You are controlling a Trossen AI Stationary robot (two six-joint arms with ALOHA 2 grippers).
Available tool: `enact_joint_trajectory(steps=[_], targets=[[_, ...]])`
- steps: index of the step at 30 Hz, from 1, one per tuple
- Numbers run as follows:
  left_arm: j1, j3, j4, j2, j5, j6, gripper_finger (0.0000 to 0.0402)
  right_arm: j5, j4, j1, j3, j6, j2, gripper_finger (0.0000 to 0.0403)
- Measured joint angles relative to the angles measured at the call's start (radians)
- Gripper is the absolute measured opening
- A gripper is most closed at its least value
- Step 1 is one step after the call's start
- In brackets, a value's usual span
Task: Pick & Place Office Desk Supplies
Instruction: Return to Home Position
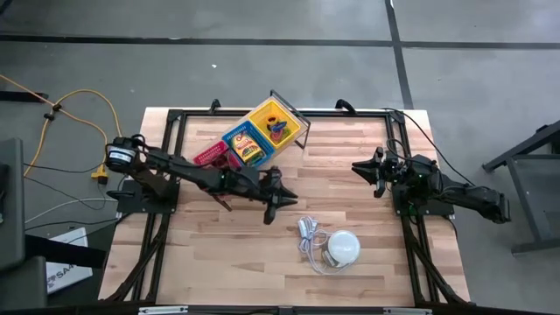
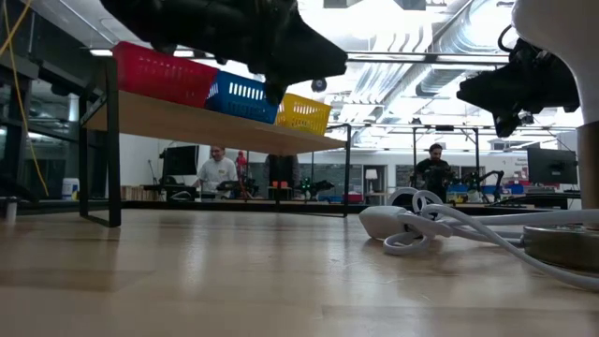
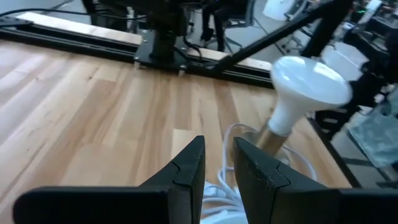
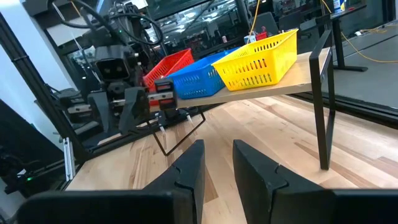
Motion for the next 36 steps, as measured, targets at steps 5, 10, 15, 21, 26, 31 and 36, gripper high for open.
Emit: enact_joint_trajectory(steps=[5,10,15,21,26,31,36], targets=[[0.011,-0.044,-0.009,-0.074,0.027,0.009,0.0079,0.000,0.000,0.000,0.000,0.000,0.000,0.0070],[0.013,-0.145,-0.014,-0.201,0.025,0.056,0.0079,0.000,0.000,0.000,0.000,0.000,0.000,0.0070],[0.013,-0.252,-0.009,-0.337,0.025,0.081,0.0079,0.000,0.001,0.000,0.000,0.000,0.000,0.0070],[0.013,-0.385,0.048,-0.491,0.022,0.114,0.0079,0.000,0.001,0.000,0.000,0.000,0.000,0.0070],[0.007,-0.410,0.061,-0.533,0.028,0.124,0.0079,0.000,0.001,0.000,0.000,0.000,0.000,0.0070],[-0.004,-0.410,0.067,-0.531,0.036,0.148,0.0079,0.000,0.001,0.000,0.000,0.000,0.000,0.0070],[-0.004,-0.410,0.085,-0.522,0.026,0.145,0.0079,0.000,0.000,0.000,0.000,0.000,0.000,0.0070]])
